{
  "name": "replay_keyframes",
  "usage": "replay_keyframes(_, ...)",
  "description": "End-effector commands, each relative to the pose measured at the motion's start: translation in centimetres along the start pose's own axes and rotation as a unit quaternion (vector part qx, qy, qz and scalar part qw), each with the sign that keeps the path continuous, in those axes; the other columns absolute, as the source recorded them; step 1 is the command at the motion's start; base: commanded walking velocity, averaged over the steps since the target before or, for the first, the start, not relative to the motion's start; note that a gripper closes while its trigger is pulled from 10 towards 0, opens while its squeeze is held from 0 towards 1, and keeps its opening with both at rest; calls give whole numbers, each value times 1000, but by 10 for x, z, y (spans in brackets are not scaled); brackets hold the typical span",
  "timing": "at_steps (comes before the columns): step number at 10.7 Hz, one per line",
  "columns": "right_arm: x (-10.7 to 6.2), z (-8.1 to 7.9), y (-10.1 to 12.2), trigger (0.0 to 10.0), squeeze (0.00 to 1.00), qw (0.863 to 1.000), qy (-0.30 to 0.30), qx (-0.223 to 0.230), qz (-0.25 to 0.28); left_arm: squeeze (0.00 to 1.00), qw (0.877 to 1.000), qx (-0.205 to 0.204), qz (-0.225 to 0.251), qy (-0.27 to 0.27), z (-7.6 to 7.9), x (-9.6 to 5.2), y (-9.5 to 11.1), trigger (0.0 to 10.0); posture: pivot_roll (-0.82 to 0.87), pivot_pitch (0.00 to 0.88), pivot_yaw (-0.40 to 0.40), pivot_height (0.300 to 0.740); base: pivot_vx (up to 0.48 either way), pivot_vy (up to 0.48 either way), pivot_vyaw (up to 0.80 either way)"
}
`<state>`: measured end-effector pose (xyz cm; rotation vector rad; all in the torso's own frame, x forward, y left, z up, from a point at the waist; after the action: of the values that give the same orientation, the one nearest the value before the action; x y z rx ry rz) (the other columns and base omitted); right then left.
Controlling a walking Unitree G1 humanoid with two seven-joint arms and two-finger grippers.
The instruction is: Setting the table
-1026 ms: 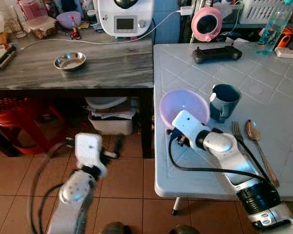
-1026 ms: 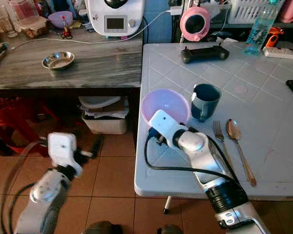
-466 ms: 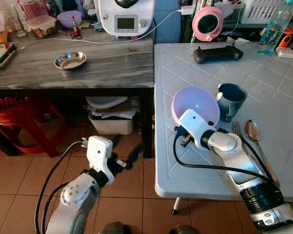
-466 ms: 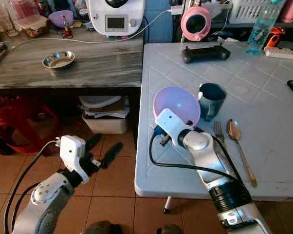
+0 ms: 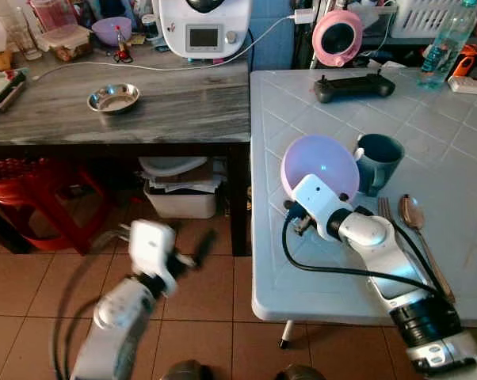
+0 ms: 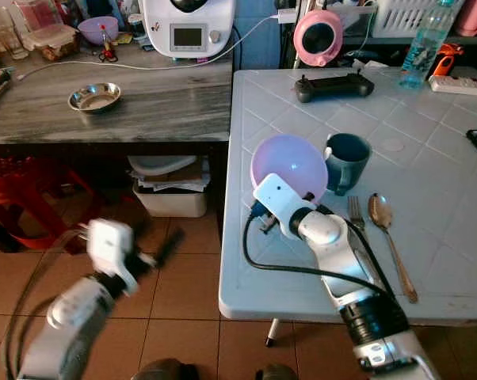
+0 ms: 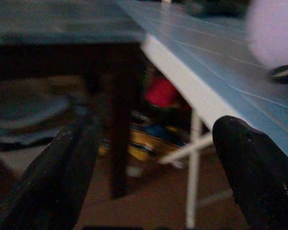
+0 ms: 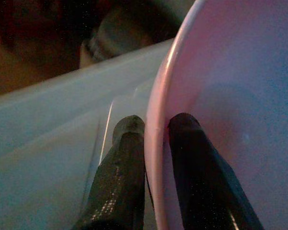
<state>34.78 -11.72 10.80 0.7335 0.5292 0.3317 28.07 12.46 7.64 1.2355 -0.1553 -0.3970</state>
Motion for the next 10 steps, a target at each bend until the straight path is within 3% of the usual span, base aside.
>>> replay_keyframes(1, -3, 10, 21, 0, 0, 998, -32, -1, 47, 0, 1000, 14, 13, 25, -8, 0, 7, 10000, -43, 12, 55, 740, 0, 480, 0)
replay_keyframes(2, -9, 8, 35, 0, 0, 994, -55, 24, 90, 0, 998, 22, 25, 52, -17, 0, 13, 10000, -41, 8, 61, 740, 0, 480, 0)
replay_keyframes(4, -15, 16, 29, 0, 0, 990, -92, 46, 97, 0, 997, 28, 36, 58, -17, 4, 21, 10000, -47, 11, 62, 740, 0, 480, 0)
replay_keyframes(6, -27, 36, 33, 0, 0, 974, -174, 77, 121, 0, 997, 42, 48, 41, -6, 6, 25, 10000, -53, 11, 57, 740, 0, 480, 0)
replay_keyframes(8, -30, 33, 22, 0, 0, 968, -196, 114, 105, 0, 996, 71, 39, 35, 0, 6, 20, 10000, -56, 4, 67, 740, 0, 480, 0)
replay_keyframes(10, -28, 35, 25, 0, 0, 964, -207, 123, 111, 0, 994, 90, 50, 33, 2, 10, 28, 10000, -57, 15, 70, 740, 0, 480, 0)
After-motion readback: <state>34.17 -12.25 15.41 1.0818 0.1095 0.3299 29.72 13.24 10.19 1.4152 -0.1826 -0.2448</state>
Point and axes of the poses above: a point about 5 cm out from each wrist's last joint towards the gripper, its own x axis pointing out of the wrist towards the gripper, its own y axis along the axis of the wrist's last joint, z = x × y, the point moved 5 cm from there along x, pointing out of the wrist towards the gripper, and after that the axes turned 12 degrees about -x, right-handed, at the moved point
